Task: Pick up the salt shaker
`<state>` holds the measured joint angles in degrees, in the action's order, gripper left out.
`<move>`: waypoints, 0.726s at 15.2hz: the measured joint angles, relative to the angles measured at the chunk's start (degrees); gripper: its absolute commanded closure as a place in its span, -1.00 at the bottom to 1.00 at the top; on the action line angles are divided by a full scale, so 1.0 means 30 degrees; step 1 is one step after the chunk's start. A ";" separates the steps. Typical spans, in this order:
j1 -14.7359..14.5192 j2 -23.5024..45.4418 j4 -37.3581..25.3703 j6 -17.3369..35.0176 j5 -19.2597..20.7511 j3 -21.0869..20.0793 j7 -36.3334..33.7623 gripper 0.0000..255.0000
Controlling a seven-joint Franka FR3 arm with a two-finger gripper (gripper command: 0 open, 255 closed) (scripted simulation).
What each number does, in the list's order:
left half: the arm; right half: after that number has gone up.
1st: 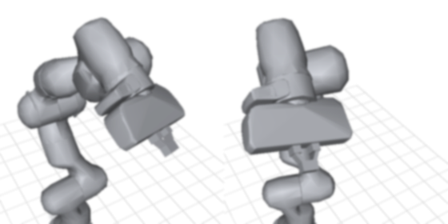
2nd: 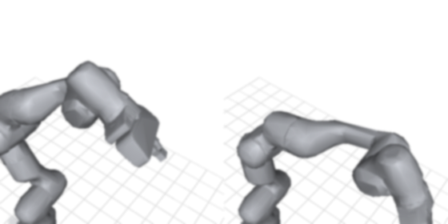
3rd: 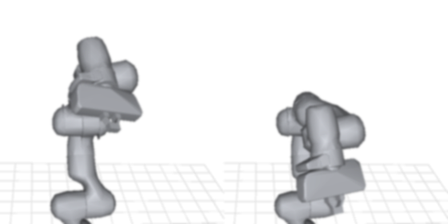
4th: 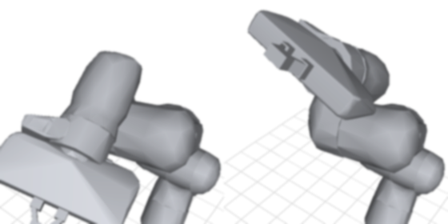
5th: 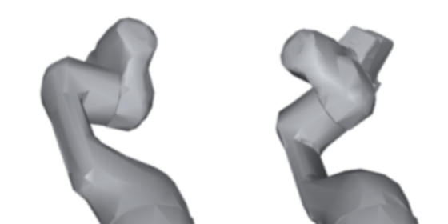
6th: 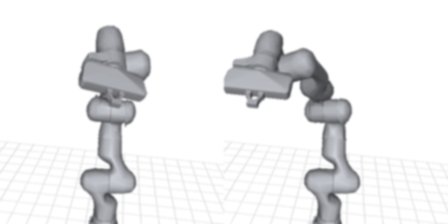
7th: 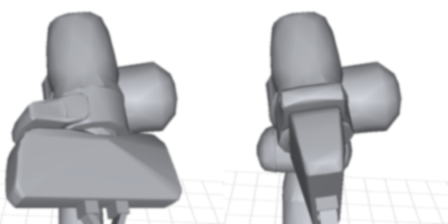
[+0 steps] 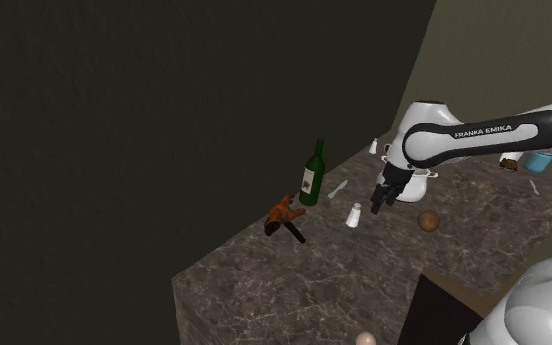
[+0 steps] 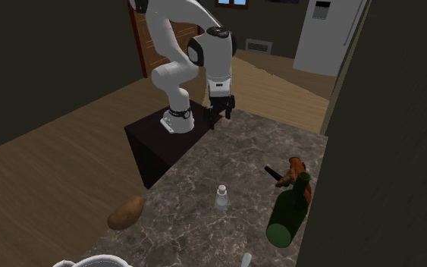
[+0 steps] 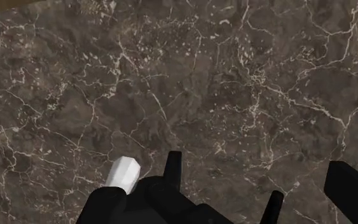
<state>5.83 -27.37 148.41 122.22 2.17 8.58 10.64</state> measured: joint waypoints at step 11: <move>0.0550 0.7545 -0.1731 0.8021 -0.1008 0.1628 0.1224 -1.00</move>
<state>7.48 -4.74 143.21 146.29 -0.85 13.46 14.31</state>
